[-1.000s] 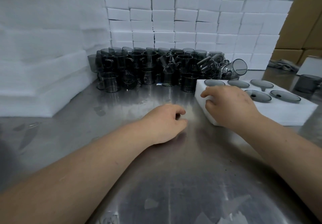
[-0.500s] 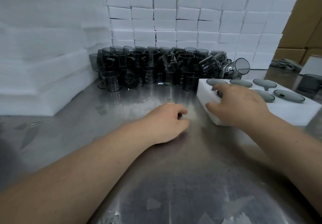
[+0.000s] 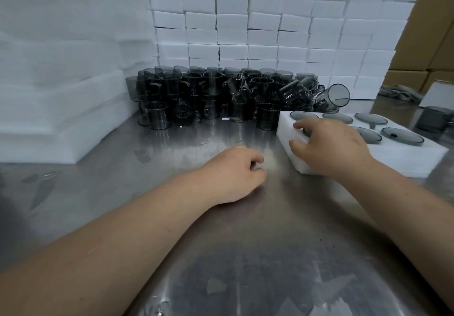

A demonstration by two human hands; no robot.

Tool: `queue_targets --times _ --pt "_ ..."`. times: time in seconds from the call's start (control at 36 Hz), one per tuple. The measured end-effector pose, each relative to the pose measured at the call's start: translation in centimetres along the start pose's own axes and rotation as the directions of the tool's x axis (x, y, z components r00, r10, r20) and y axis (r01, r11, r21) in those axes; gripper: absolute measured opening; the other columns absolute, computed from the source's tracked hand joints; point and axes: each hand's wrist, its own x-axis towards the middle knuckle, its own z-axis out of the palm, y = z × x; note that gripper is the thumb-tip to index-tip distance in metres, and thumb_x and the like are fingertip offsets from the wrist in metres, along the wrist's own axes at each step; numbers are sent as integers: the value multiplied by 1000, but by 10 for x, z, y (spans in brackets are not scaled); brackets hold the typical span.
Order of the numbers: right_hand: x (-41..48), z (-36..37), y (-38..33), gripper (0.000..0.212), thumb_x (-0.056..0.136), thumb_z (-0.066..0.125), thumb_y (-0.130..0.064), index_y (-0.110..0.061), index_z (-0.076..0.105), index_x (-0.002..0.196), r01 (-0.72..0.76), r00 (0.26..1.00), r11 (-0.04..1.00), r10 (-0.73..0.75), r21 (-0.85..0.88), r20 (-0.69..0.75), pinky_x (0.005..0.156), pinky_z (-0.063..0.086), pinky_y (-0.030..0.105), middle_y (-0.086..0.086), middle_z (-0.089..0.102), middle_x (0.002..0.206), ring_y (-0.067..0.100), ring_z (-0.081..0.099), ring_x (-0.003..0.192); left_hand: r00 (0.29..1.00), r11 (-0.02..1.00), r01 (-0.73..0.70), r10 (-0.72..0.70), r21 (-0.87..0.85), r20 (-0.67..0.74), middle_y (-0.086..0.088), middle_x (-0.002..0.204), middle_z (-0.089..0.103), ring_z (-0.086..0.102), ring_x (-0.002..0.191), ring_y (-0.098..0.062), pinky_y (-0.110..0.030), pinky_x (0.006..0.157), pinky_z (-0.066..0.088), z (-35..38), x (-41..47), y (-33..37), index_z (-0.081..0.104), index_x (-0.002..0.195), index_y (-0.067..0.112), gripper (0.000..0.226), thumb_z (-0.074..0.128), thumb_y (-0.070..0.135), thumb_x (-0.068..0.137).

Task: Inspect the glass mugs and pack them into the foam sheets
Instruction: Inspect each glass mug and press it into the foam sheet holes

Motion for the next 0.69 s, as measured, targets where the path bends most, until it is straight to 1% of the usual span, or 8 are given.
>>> queue_targets --times 0.17,0.25,0.33,0.39,0.47,0.53,0.58,0.69 --pt "-1 -1 2 44 81 55 -37 -31 55 125 -18 1000 1000 18 24 19 72 32 29 0 65 111 25 53 109 1000 1000 -15 15 7 -3 9 114 49 44 98 -8 -23 87 36 0 1 -1 54 123 28 35 50 39 90" --pt "-2 -3 1 46 81 56 -41 -28 56 125 8 1000 999 -9 43 11 79 37 30 -1 64 114 23 52 112 999 1000 -9 10 21 -39 11 111 49 44 93 -6 -22 82 35 0 1 -1 54 122 29 34 51 38 89" --pt "-8 -10 -6 47 77 55 -40 -18 62 118 133 985 984 -118 115 -129 91 35 31 2 64 112 23 53 110 996 999 25 -21 44 -92 14 101 46 42 88 -5 -21 76 32 -2 3 -3 55 122 29 34 50 39 90" --pt "-16 -16 -15 49 75 51 -42 -18 64 116 192 970 965 -158 177 -186 91 35 30 1 65 110 21 53 109 992 996 47 -39 69 -117 12 109 52 46 94 -8 -22 77 32 -4 4 -4 55 120 30 33 49 38 89" --pt "-28 -18 -32 50 72 44 -49 -31 63 114 226 973 922 -228 313 -33 83 39 26 -17 62 94 12 56 99 983 988 112 -94 108 -160 10 123 53 49 110 -13 -23 77 31 -6 5 -4 56 117 30 31 48 35 88" --pt "-34 -13 -39 45 75 46 -48 -36 60 116 283 920 887 -359 365 158 84 45 28 -18 63 94 9 59 93 976 982 150 -129 113 -174 8 118 56 50 104 -15 -23 74 31 -7 5 -4 59 110 31 25 48 33 87" --pt "-37 -6 -41 43 81 51 -42 -39 52 124 334 846 874 -444 354 296 86 45 28 -15 63 107 9 58 96 976 981 167 -149 102 -160 7 107 58 51 94 -15 -24 67 32 -10 4 -4 62 99 31 19 48 28 86" --pt "-39 1 -38 44 84 52 -39 -41 45 127 354 835 861 -467 365 292 85 45 31 -11 63 110 10 56 97 979 978 176 -163 111 -122 5 100 57 48 86 -15 -27 68 35 -11 3 -2 63 94 29 19 47 22 85"
